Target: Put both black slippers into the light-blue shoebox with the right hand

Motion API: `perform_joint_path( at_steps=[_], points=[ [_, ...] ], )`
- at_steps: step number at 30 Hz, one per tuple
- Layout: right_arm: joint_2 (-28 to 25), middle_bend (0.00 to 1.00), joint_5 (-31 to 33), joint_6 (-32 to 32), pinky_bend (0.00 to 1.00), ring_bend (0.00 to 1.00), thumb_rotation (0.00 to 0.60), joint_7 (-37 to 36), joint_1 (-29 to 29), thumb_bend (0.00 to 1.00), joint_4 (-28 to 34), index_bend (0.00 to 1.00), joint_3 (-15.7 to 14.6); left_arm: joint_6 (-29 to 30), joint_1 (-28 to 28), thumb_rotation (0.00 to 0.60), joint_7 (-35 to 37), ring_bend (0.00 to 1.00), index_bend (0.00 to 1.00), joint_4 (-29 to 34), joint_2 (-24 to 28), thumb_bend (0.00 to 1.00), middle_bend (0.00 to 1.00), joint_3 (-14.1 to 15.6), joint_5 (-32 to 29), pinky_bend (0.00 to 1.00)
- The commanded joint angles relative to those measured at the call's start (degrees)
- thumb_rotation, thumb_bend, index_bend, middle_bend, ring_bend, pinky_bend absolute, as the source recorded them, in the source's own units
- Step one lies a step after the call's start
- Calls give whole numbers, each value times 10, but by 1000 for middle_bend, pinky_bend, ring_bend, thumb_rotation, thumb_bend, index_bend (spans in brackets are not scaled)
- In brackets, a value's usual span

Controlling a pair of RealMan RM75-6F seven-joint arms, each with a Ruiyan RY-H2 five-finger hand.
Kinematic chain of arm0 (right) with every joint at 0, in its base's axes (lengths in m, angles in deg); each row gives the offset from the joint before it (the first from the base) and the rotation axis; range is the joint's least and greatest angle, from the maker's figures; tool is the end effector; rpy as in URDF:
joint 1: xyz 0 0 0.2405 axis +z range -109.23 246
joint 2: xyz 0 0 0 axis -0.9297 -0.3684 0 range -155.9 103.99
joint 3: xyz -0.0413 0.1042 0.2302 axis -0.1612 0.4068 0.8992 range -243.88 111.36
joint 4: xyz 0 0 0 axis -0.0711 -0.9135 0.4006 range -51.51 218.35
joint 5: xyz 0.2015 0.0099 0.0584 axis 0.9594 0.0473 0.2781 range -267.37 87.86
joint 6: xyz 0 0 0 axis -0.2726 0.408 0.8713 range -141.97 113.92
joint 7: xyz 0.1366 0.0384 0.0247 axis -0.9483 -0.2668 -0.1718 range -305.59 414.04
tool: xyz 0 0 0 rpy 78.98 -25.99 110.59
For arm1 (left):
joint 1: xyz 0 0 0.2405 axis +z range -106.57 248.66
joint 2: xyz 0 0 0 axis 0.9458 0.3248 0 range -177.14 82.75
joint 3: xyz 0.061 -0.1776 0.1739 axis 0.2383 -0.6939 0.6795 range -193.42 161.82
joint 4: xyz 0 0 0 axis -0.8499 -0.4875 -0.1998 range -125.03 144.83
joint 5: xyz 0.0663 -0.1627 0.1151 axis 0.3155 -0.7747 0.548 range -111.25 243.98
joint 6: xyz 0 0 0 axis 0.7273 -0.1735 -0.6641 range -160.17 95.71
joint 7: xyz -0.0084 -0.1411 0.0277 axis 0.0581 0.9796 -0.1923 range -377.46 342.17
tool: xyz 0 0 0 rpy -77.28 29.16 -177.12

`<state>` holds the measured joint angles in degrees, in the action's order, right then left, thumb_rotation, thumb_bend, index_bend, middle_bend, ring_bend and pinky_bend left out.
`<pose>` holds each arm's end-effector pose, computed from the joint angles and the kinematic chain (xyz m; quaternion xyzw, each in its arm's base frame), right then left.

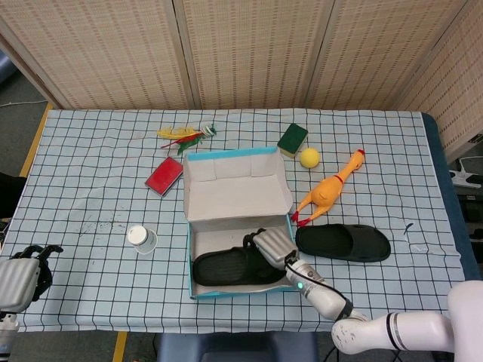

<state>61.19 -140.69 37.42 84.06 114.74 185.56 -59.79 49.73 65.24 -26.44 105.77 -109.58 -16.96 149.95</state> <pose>-0.1030 -0.2843 -0.0423 0.7897 -0.4328 0.3121 0.3028 -0.3091 0.1786 0.1538 -0.6265 -0.3783 -0.3256 0.5986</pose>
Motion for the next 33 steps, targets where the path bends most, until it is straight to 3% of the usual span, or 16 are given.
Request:
perform_joint_path(
  at_steps=[1, 4, 9, 13, 19, 24, 33],
  points=[
    [-32, 112, -19, -24, 150, 3, 600, -47, -3, 74, 18, 87, 8, 0, 0, 600, 0, 298, 340, 0, 0, 412, 302, 0, 0, 458],
    [-64, 16, -38, -39, 91, 0, 600, -84, -8, 72, 37, 0, 12, -1, 0, 600, -1, 298, 340, 0, 0, 412, 302, 1, 0, 459],
    [-109, 0, -77, -31, 58, 0, 600, -123, -23, 62, 55, 0, 14, -3, -1, 600, -4, 298, 340, 0, -1, 412, 302, 1, 0, 458],
    [-132, 0, -100, 27, 59, 0, 600, -124, -51, 62, 63, 0, 12, -2, 0, 600, -4, 298, 340, 0, -1, 412, 302, 1, 0, 458],
    [-140, 5, -115, 134, 179, 0, 600, -78, -112, 62, 18, 0, -18, -5, -1, 600, -3, 298, 340, 1, -1, 412, 302, 1, -2, 458],
    [-177, 19, -70, 95, 184, 0, 600, -120, -134, 62, -14, 0, -31, -9, -3, 600, -8, 298, 340, 1, -2, 413, 302, 2, -3, 458],
    [-216, 28, -93, 29, 186, 0, 600, -166, -151, 62, -39, 0, -65, -15, -5, 600, -20, 298, 340, 2, -6, 412, 302, 4, -7, 458]
  ],
)
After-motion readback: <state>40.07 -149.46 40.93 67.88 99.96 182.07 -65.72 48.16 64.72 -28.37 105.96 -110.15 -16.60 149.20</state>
